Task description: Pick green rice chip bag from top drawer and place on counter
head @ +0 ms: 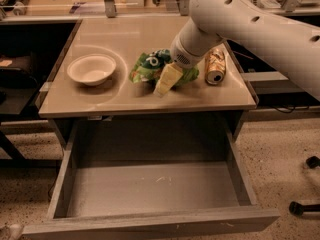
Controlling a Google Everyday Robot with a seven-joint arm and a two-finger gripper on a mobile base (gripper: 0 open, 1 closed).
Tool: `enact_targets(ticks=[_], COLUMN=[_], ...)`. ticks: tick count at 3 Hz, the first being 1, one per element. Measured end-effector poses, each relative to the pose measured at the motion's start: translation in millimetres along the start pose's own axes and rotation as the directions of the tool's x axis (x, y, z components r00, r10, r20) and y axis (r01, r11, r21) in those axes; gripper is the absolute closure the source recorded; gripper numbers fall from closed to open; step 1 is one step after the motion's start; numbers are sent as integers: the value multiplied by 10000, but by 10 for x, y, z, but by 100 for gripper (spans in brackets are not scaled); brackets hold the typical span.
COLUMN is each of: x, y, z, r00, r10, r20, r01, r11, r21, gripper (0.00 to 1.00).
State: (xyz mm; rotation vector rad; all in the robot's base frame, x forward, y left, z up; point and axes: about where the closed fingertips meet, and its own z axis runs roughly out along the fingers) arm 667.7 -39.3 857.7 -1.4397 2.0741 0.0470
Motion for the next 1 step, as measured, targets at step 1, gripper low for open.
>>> enact_targets(ticks=[1], x=[0], y=[0], z=[0], r00=[10000], r10=[0], r20=[0], r01=[0], r11=[10000], r21=[0], gripper=[0])
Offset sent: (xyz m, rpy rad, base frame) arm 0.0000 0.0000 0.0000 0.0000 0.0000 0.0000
